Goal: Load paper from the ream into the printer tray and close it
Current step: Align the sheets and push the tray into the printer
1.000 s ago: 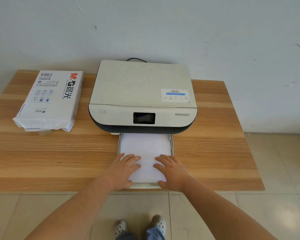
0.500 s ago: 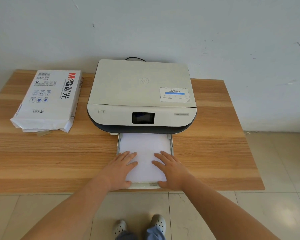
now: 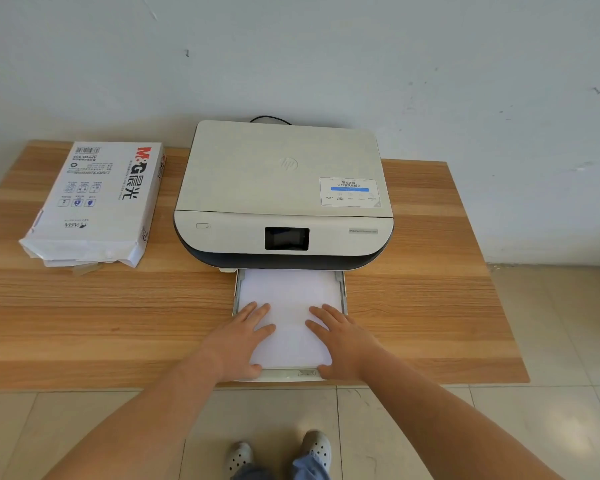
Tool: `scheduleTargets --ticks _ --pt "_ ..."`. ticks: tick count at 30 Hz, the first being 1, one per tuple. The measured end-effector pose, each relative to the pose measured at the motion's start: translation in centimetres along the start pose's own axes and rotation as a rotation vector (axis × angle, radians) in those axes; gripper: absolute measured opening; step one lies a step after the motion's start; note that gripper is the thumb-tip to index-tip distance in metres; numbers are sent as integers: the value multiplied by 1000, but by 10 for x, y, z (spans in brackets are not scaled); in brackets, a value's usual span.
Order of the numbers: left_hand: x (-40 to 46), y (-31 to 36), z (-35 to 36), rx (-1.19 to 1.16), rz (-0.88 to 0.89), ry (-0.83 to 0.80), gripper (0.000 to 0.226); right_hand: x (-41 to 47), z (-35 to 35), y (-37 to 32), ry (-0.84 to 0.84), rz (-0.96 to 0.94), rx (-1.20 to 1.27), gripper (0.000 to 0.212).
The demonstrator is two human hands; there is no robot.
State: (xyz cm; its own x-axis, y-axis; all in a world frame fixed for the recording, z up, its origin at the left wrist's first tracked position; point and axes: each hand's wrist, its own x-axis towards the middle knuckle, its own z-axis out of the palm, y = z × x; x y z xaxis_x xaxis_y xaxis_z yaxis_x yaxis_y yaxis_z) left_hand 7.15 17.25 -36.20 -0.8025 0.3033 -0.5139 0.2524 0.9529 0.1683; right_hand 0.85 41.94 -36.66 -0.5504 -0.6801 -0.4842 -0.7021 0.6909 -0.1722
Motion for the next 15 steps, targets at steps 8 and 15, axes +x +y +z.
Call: scheduleTargets --ticks 8,15 --pt "6 2 -3 48 -10 -46 86 3 -1 2 -23 39 -5 99" --pt "5 3 -3 16 -19 -44 85 3 0 0 -33 48 -21 99"
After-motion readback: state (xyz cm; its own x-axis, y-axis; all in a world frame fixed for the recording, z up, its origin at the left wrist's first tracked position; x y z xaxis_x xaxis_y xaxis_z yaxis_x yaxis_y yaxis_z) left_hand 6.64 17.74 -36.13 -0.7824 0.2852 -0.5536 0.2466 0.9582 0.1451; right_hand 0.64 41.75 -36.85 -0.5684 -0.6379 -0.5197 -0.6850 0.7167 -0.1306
